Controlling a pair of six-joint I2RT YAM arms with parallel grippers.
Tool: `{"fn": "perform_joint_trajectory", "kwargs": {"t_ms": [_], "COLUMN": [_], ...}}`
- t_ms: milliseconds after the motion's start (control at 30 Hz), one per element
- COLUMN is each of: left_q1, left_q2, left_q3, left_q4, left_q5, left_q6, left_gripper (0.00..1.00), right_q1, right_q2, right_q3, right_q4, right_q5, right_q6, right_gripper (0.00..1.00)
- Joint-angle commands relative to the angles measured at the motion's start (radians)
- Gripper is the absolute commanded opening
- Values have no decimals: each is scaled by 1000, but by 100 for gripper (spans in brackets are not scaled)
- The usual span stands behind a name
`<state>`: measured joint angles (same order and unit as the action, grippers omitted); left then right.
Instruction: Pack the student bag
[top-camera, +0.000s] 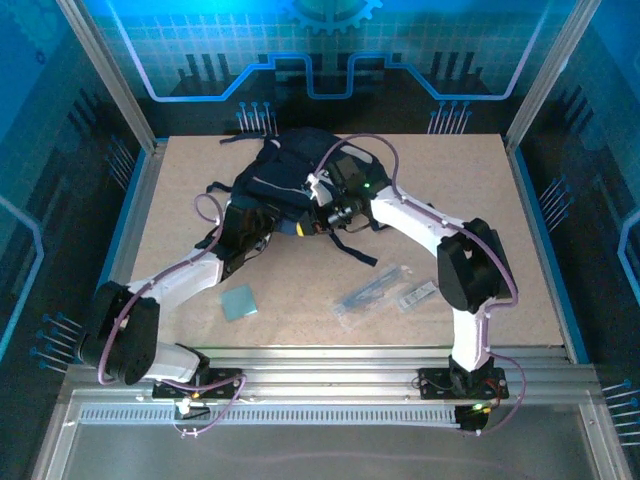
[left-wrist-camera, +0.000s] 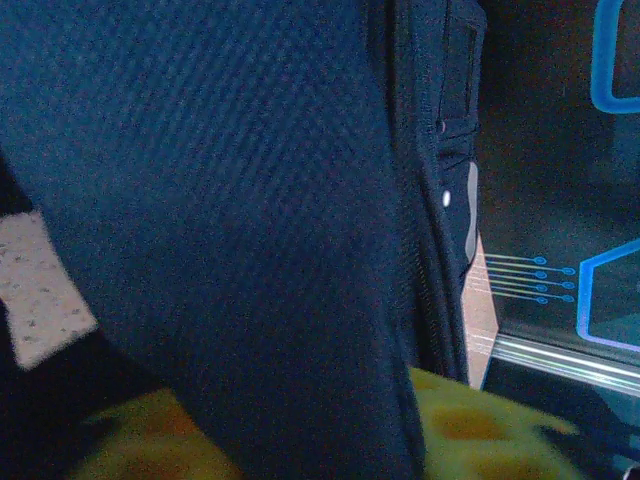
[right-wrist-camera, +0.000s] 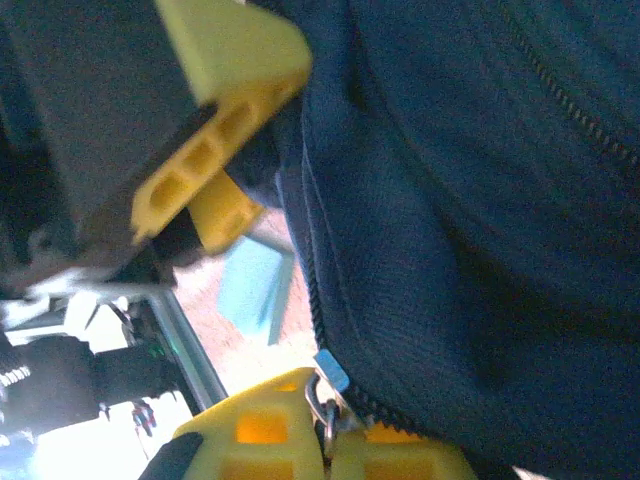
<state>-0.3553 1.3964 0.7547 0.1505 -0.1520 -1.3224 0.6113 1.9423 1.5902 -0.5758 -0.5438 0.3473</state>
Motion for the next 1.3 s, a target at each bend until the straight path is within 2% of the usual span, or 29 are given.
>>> {"fn": "perform_joint_trajectory", "kwargs": {"t_ms": [0, 100, 233, 567, 700, 767, 800, 833, 867, 900, 967, 1000, 1033, 1133, 1267], "left_q1": [52, 61, 68, 81, 82, 82, 82, 82, 81, 75, 56, 47, 40, 25, 13], "left_q2": [-14, -72, -134, -193, -191, -191, -191, -192, -195, -203, -234, -256, -274, -308, -239], "left_q3": [54, 86, 89, 61, 45, 35, 32, 32, 36, 41, 45, 43, 39, 20, 52], "left_q4": [86, -12, -63, -110, -114, -112, -113, -120, -144, -182, -261, -295, -316, -335, -317], "left_q5": [-55, -76, -69, -61, -61, -56, -43, -27, -3, 13, 5, -13, -32, -82, -55], "left_q6": [81, 163, 196, 206, 207, 209, 214, 222, 230, 235, 259, 274, 286, 315, 352], "left_gripper": [0, 0, 0, 0, 0, 0, 0, 13, 40, 62, 85, 92, 96, 96, 96], "right_q1": [-3, -75, -180, -295, -281, -275, -275, -276, -275, -273, -274, -277, -282, -302, -293], "right_q2": [-101, -89, -41, 79, 48, 14, -14, -43, -79, -116, -182, -216, -241, -302, -318], "right_q3": [-30, -76, -78, 69, 74, 52, 22, -12, -56, -108, -192, -231, -257, -305, -317], "right_q4": [-198, -270, -309, -339, -321, -308, -292, -276, -256, -234, -198, -184, -177, -154, -90], "right_q5": [2, 102, 198, 700, 732, 706, 654, 589, 514, 459, 426, 426, 425, 401, 353], "right_q6": [-238, -324, -370, -397, -361, -324, -308, -304, -304, -301, -272, -250, -232, -172, -108], "right_gripper": [0, 0, 0, 0, 0, 0, 11, 27, 42, 54, 67, 70, 73, 76, 76]}}
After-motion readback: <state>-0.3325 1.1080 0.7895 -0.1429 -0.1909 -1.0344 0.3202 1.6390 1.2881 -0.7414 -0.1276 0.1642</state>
